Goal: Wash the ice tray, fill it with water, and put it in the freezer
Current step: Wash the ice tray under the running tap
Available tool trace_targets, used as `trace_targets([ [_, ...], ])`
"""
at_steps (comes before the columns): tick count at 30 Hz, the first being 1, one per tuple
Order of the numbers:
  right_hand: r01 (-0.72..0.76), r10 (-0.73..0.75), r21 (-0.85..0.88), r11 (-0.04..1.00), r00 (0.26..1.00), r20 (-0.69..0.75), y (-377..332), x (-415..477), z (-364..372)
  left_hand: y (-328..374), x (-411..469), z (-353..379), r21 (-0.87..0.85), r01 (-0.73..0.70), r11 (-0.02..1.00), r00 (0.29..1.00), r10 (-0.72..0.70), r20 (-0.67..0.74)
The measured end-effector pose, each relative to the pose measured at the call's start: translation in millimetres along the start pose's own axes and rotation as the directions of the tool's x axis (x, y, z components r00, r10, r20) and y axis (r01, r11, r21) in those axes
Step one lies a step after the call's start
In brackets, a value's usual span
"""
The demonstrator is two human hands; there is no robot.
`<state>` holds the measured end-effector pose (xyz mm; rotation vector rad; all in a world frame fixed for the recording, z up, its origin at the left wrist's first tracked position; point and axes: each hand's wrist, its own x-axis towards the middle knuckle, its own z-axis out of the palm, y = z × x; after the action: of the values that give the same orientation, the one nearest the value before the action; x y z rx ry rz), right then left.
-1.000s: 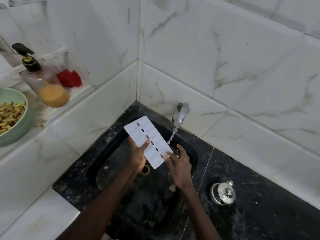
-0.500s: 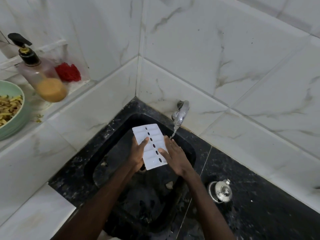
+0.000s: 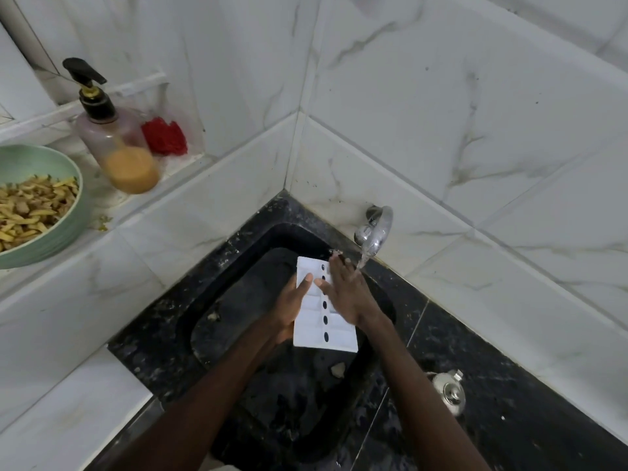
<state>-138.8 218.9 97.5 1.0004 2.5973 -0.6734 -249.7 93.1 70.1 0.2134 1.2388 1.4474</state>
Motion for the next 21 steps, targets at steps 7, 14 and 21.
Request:
trace_targets([
  [7,0.020,-0.024,-0.130,0.991,0.999,-0.032,15.2,11.6,-2.2,-4.4,-0.9,6.2,-0.036,0.044,0.998,0.999,-0.043,0.022],
  [14,0.109,-0.115,-0.112,0.988,0.992,-0.049,-17.2,2.1,6.9,-4.3,-0.2,4.4,-0.056,-0.002,0.998,0.995,-0.003,-0.095],
  [21,0.201,-0.195,0.058,0.978,0.976,-0.091,-29.3,-52.5,53.3,-8.5,10.9,-12.6,-0.130,-0.028,0.991,0.969,-0.005,-0.249],
])
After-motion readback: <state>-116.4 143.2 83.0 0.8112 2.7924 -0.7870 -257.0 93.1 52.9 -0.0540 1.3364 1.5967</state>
